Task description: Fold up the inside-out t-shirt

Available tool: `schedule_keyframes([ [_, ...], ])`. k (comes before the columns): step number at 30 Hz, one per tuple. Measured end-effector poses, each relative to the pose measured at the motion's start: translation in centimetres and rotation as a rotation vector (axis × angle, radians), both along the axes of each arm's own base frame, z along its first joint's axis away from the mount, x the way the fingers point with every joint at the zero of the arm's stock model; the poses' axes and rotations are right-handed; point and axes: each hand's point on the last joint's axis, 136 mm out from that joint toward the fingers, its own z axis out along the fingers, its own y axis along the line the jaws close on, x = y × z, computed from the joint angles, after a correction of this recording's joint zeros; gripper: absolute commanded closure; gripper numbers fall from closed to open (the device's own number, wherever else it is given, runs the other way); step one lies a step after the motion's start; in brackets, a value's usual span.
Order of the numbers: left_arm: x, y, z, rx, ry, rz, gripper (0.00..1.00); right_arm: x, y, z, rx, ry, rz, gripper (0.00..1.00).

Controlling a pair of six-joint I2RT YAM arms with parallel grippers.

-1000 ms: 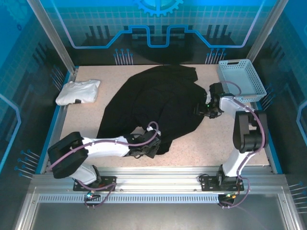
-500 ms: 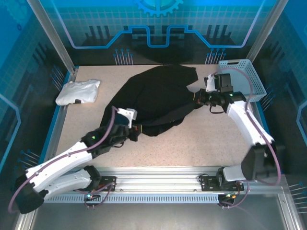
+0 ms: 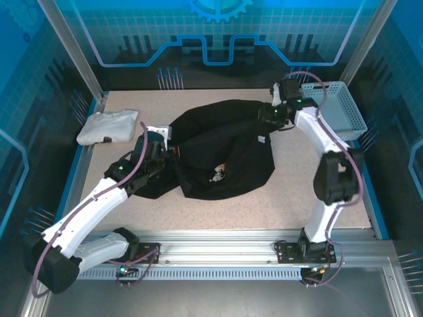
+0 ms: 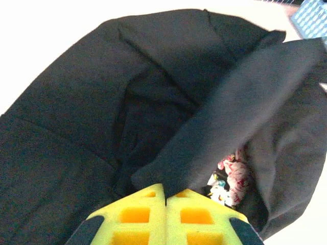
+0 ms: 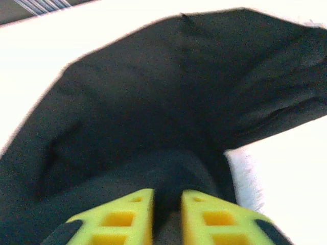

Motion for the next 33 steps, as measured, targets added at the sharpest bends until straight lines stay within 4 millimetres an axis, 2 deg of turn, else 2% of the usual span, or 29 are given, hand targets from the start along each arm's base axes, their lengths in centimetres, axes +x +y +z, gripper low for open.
schedule_keyframes([
  [2, 0.3, -0.5, -1.2, 0.005, 0.036, -0.012, 1.00, -1.4, -0.6, -3.4, -0.056, 0.079, 0.015, 0.50],
  [4, 0.5, -0.9, -2.0, 0.000, 0.057, -0.022, 1.00, -3.9, -0.3, -4.9, -0.107, 0.118, 0.051, 0.46],
  [6, 0.7, -1.3, -2.3, -0.014, 0.066, -0.030, 1.00, -7.0, 1.4, -5.0, -0.150, 0.119, 0.125, 0.45],
  [9, 0.7, -1.5, -2.5, -0.027, 0.067, -0.040, 1.00, -10.4, 6.0, -3.5, -0.170, 0.056, 0.277, 0.45],
  [12, 0.7, -1.7, -2.5, -0.037, 0.065, -0.047, 1.00, -11.4, 10.9, -3.0, -0.176, -0.009, 0.401, 0.45],
  [14, 0.7, -1.8, -2.5, -0.040, 0.067, -0.051, 1.00, -11.2, 12.8, -4.0, -0.199, -0.006, 0.438, 0.45],
  [18, 0.7, -1.8, -2.5, -0.042, 0.065, -0.052, 1.00, -9.6, 14.4, -7.7, -0.280, 0.041, 0.447, 0.44],
  [19, 0.7, -1.8, -2.5, -0.042, 0.064, -0.051, 1.00, -9.2, 14.4, -8.6, -0.300, 0.054, 0.441, 0.46],
  [20, 0.6, -1.8, -2.7, -0.041, 0.067, -0.051, 1.00, -8.7, 14.2, -9.9, -0.329, 0.077, 0.434, 0.55],
  [22, 0.6, -1.7, -2.9, -0.039, 0.071, -0.051, 1.00, -8.4, 13.8, -11.8, -0.366, 0.115, 0.427, 0.81],
  [24, 0.6, -1.7, -2.9, -0.039, 0.071, -0.050, 1.00, -8.7, 13.3, -12.8, -0.380, 0.150, 0.431, 0.97],
  [26, 0.6, -1.6, -2.8, -0.039, 0.069, -0.048, 1.00, -8.7, 12.9, -12.7, -0.377, 0.157, 0.424, 1.00],
  [28, 0.6, -1.5, -2.8, -0.040, 0.067, -0.046, 1.00, -8.4, 12.3, -11.6, -0.366, 0.139, 0.414, 1.00],
  [30, 0.6, -1.4, -2.6, -0.042, 0.062, -0.043, 1.00, -8.8, 11.1, -9.2, -0.340, 0.106, 0.393, 1.00],
  [33, 0.6, -1.4, -2.2, -0.048, 0.053, -0.042, 1.00, -9.7, 8.8, -3.8, -0.274, 0.009, 0.346, 1.00],
])
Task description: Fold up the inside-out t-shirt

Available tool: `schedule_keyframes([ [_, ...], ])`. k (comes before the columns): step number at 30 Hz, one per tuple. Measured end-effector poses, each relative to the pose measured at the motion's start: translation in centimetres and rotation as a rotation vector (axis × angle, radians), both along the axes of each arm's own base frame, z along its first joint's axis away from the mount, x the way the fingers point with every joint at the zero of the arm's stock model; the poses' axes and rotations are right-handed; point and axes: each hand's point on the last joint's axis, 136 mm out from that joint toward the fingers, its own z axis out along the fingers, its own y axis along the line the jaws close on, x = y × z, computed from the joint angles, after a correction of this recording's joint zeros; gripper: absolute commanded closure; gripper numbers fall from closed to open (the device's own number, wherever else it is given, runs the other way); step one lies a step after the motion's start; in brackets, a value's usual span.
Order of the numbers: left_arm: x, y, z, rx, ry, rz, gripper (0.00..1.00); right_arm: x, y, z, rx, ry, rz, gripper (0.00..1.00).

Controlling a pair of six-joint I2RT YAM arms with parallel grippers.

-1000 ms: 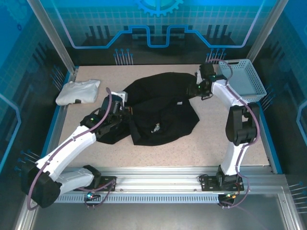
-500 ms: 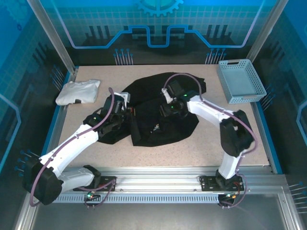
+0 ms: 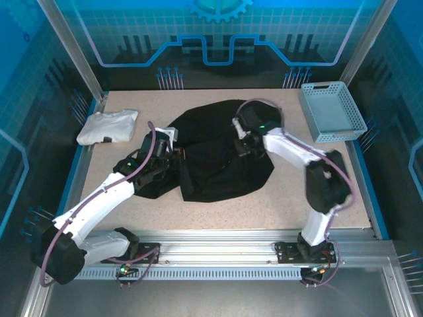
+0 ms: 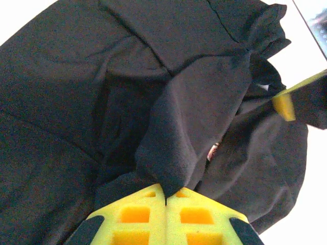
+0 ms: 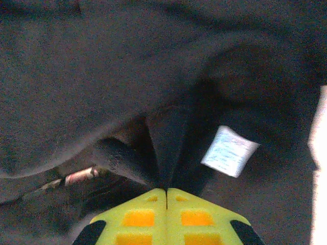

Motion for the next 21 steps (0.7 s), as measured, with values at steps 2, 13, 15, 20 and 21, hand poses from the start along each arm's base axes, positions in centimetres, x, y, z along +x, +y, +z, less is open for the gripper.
schedule_keyframes([
  [2, 0.1, 0.0, 0.3, -0.006, -0.007, 0.002, 1.00, -0.9, -1.8, 4.1, 0.064, -0.084, -0.027, 1.00],
  [13, 0.4, -0.2, 1.9, -0.083, -0.062, 0.022, 1.00, -11.5, -10.1, 2.0, 0.085, -0.097, -0.265, 0.88],
  [15, -0.1, -0.1, 0.2, -0.080, -0.024, 0.020, 1.00, -13.5, -10.9, -1.2, 0.043, -0.022, -0.305, 0.73],
  [20, -1.6, 0.2, -3.7, -0.062, 0.068, 0.014, 1.00, -15.1, -9.5, -3.9, -0.019, 0.049, -0.258, 0.51],
  [21, -1.8, 0.2, -4.1, -0.064, 0.081, 0.016, 1.00, -14.9, -8.9, -4.0, -0.039, 0.050, -0.227, 0.49],
])
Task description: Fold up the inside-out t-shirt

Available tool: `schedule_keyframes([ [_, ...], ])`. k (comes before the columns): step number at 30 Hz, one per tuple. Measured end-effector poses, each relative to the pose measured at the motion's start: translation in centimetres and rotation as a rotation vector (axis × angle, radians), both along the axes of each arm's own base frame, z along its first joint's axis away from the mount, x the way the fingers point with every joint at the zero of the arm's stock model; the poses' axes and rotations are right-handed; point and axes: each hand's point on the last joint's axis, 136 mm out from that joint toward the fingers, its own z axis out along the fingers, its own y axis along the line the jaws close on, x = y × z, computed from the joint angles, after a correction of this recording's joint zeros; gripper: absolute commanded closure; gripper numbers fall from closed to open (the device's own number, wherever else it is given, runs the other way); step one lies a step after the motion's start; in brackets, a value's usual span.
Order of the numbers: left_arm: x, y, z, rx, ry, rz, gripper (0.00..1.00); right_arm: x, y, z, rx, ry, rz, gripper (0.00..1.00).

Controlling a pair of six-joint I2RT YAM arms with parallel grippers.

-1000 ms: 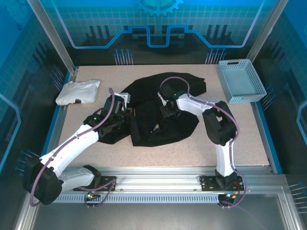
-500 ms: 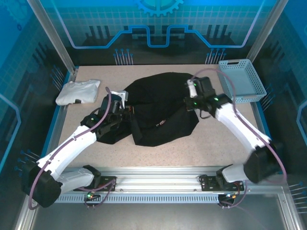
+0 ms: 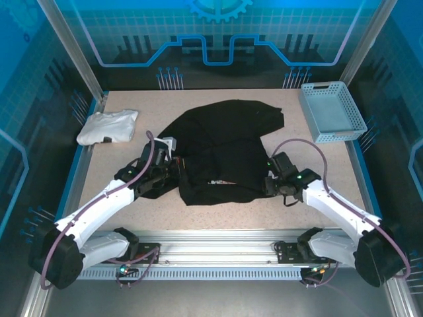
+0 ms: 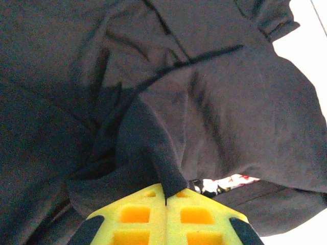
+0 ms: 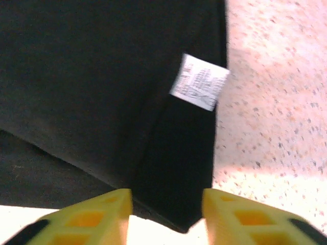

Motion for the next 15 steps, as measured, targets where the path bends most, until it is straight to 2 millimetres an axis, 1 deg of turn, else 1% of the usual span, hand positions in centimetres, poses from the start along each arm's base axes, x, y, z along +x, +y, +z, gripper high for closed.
schedule_keyframes([
  [2, -0.2, 0.0, -0.4, -0.002, 0.011, 0.000, 1.00, 0.6, 1.5, 0.0, -0.026, -0.002, 0.062, 0.47],
  [5, -0.2, 0.0, -0.4, -0.006, 0.011, 0.000, 1.00, 1.7, 3.9, 0.2, -0.061, -0.004, 0.146, 0.46],
  [8, -0.2, 0.0, -0.3, -0.006, 0.011, 0.000, 1.00, 2.8, 5.1, -0.1, -0.109, 0.011, 0.175, 0.46],
  [11, -0.3, 0.0, -0.1, -0.009, 0.005, 0.000, 1.00, 3.5, 5.2, -1.1, -0.159, 0.049, 0.168, 0.44],
  [15, -0.3, 0.0, 0.1, -0.012, -0.001, 0.000, 1.00, 2.7, 4.0, -2.2, -0.220, 0.107, 0.142, 0.43],
])
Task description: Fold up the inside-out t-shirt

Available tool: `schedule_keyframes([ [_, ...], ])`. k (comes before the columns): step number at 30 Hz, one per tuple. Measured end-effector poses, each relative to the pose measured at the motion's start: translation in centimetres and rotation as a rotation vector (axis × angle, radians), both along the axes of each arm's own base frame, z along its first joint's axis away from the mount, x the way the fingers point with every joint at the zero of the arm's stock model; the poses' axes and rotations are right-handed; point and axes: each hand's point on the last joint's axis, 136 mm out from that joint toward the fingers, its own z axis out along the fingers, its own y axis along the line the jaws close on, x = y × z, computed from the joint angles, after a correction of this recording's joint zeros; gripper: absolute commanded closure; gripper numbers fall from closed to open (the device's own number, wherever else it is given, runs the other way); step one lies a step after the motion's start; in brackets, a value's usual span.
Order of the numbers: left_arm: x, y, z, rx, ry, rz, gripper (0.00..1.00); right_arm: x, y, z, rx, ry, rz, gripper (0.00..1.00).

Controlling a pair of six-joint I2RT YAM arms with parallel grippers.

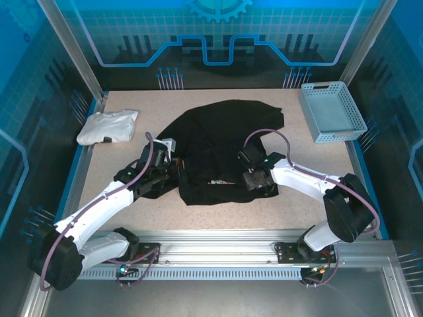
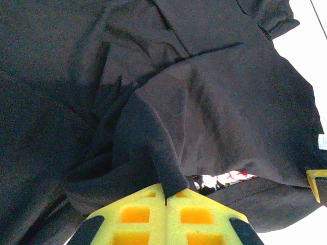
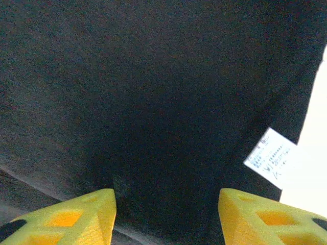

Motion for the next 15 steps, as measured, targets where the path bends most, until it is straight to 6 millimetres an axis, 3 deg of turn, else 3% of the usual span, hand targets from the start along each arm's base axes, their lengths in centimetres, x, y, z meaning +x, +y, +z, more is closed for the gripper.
schedule_keyframes([
  [15, 0.0, 0.0, -0.1, 0.001, 0.001, 0.000, 1.00, -1.9, -3.5, -0.9, 0.004, 0.113, -0.121, 0.46],
])
